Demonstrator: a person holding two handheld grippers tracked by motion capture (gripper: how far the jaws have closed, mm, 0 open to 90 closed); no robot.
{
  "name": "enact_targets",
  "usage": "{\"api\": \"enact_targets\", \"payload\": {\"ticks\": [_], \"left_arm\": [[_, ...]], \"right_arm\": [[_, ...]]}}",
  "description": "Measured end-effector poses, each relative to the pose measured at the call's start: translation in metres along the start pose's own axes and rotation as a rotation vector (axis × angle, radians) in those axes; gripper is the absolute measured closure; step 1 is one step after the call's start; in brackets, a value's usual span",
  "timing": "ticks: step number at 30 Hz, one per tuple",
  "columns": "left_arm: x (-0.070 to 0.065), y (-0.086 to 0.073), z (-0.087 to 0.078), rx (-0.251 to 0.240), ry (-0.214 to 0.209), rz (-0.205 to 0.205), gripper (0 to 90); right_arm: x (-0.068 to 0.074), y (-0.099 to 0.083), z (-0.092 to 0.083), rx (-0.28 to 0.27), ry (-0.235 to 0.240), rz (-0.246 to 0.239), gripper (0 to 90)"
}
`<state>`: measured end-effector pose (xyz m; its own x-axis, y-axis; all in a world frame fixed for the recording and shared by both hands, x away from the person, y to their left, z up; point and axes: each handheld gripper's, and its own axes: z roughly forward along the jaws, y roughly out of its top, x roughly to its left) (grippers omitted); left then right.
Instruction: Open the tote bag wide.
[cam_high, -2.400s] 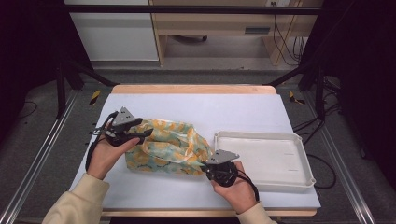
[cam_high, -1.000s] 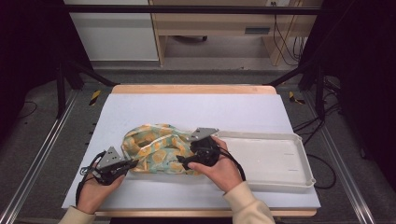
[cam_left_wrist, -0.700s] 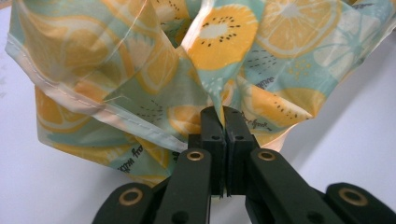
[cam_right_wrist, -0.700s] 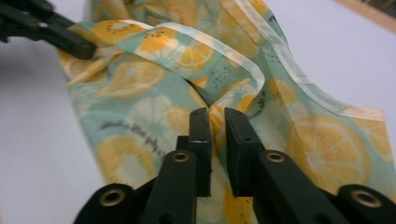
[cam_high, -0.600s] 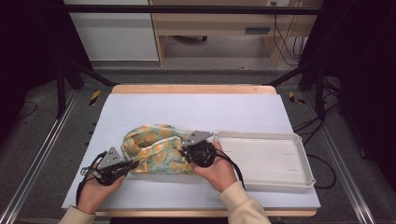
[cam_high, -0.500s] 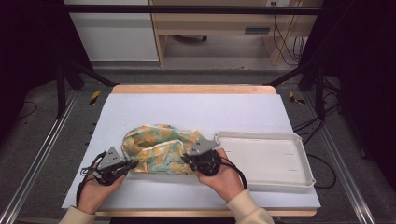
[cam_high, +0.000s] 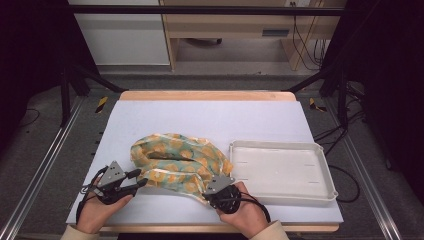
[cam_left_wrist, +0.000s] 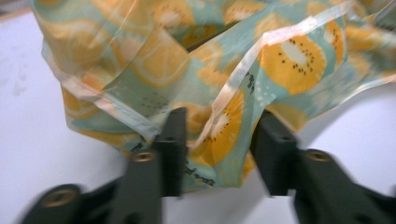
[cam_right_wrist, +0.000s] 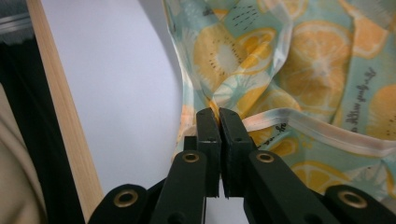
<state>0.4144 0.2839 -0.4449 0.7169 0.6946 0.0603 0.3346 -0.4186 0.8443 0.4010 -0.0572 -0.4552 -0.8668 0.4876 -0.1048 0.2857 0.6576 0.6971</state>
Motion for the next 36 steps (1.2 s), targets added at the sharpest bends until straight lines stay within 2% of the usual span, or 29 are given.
{"api": "enact_targets", "payload": {"ticks": [4, 7, 9, 11, 12, 13, 14, 18, 19, 20, 23, 27, 30, 31, 33, 34, 36], "left_arm": [[-0.005, 0.005, -0.013, -0.061, -0.033, -0.005, 46.3], [-0.007, 0.009, -0.023, -0.104, -0.073, -0.020, 45.6], [-0.008, 0.012, -0.030, -0.117, -0.072, -0.013, 46.0], [-0.008, 0.015, -0.035, -0.142, -0.067, -0.028, 46.8], [-0.008, 0.015, -0.037, -0.146, -0.053, -0.039, 47.8], [-0.007, 0.016, -0.035, -0.154, -0.013, -0.061, 48.7], [-0.007, 0.016, -0.035, -0.154, -0.013, -0.061, 49.1], [-0.007, 0.017, -0.026, -0.145, 0.002, -0.081, 49.1], [-0.007, 0.020, -0.028, -0.151, 0.004, -0.075, 49.2], [-0.007, 0.022, -0.030, -0.156, 0.016, -0.069, 49.2], [-0.004, 0.030, -0.038, -0.170, 0.029, -0.067, 49.6], [-0.001, 0.033, -0.033, -0.144, 0.023, -0.069, 53.4], [-0.006, 0.021, -0.015, -0.082, 0.004, -0.065, 54.9], [-0.009, 0.015, -0.008, -0.052, -0.001, -0.066, 56.9], [-0.014, 0.006, 0.004, 0.000, 0.005, -0.060, 58.6], [-0.016, 0.004, 0.008, 0.021, -0.006, -0.054, 59.0], [-0.019, 0.001, 0.013, 0.048, -0.006, -0.035, 58.8]], "right_arm": [[0.001, -0.002, 0.002, 0.024, -0.019, -0.017, 87.4], [0.000, -0.004, 0.002, 0.023, -0.019, -0.009, 87.0], [-0.001, -0.005, 0.002, 0.025, -0.025, 0.006, 86.7], [-0.001, -0.005, 0.001, 0.018, -0.023, 0.001, 86.4], [-0.001, -0.005, 0.000, 0.018, -0.023, 0.002, 85.9], [0.000, -0.006, -0.001, 0.015, -0.011, -0.007, 83.4], [0.000, -0.006, -0.001, 0.015, -0.011, -0.007, 83.4], [0.000, -0.005, -0.004, -0.007, -0.003, -0.008, 69.2], [0.000, -0.003, -0.009, -0.027, -0.005, 0.001, 57.6], [-0.001, -0.002, -0.012, -0.035, -0.003, 0.002, 52.8], [-0.001, 0.001, -0.019, -0.057, -0.006, 0.008, 47.5], [-0.004, 0.010, -0.032, -0.104, -0.013, 0.014, 35.6], [-0.011, 0.018, -0.040, -0.114, -0.024, 0.020, 28.7], [-0.017, 0.025, -0.044, -0.134, -0.012, 0.038, 24.1], [-0.020, 0.029, -0.045, -0.144, -0.005, 0.040, 24.8], [-0.022, 0.033, -0.043, -0.149, -0.009, 0.037, 25.7], [-0.027, 0.044, -0.034, -0.130, -0.026, 0.020, 27.5]]}}
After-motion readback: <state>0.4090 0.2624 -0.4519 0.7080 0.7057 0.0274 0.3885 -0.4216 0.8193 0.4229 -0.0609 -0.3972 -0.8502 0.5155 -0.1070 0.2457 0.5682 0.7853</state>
